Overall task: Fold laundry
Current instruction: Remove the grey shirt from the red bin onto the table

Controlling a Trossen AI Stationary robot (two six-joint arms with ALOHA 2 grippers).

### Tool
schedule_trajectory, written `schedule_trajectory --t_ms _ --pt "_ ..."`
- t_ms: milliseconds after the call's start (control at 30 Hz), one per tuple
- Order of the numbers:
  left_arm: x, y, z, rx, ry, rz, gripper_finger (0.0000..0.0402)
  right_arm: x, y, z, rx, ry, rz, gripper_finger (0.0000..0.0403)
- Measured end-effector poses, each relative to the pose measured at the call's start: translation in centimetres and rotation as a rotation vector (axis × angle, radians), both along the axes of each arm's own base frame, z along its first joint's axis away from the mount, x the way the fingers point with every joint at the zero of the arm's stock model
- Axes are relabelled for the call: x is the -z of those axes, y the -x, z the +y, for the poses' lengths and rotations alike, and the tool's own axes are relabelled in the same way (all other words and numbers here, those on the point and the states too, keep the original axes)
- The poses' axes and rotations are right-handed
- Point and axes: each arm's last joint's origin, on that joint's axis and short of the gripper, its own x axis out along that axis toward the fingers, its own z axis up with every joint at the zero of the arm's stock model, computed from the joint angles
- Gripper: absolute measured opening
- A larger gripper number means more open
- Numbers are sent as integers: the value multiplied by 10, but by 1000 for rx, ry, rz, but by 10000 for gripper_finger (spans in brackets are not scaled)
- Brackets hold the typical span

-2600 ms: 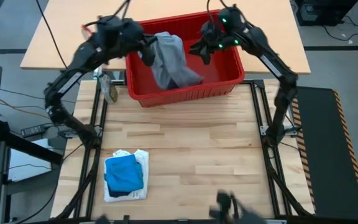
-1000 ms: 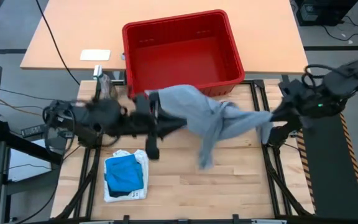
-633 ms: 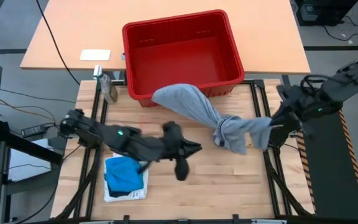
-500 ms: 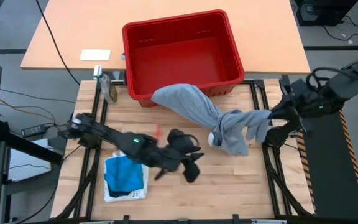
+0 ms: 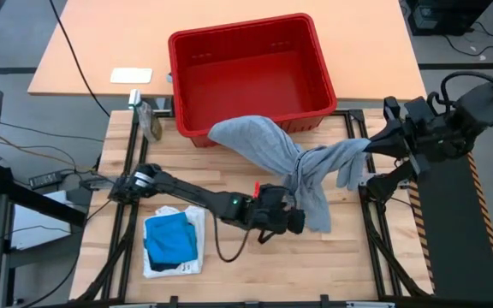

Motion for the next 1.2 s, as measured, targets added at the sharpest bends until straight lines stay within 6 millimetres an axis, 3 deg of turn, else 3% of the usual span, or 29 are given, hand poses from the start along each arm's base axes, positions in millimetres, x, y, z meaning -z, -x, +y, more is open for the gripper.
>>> schedule_trajectory --t_ms 100,200,367,433,467,600,767,933,1067,1200 --pt "16 -4 17 -134 5 39 305 0 0 0 -7 -3 1 2" --pt "15 -9 39 -182 -84 46 263 1 0 2 -43 -11 11 2" --pt "1 -21 64 -100 -242 5 105 5 4 2 -69 7 53 2" --pt "-10 -21 69 -25 -258 -23 34 10 6 1 -70 33 105 3" --pt "-21 -18 69 2 -262 -48 19 14 7 0 -69 54 145 3" --pt "-67 17 64 100 -298 -9 5 24 9 -2 -22 79 236 4" --pt "-129 89 51 290 -487 115 3 32 11 -3 -25 96 270 5" --pt "-196 156 45 499 -531 -103 2 41 2 2 -57 155 309 6" --pt "-230 197 42 518 -532 -265 1 57 -16 14 -106 178 408 7" --pt "-255 225 39 528 -557 -430 1 90 -44 34 -58 170 550 6"
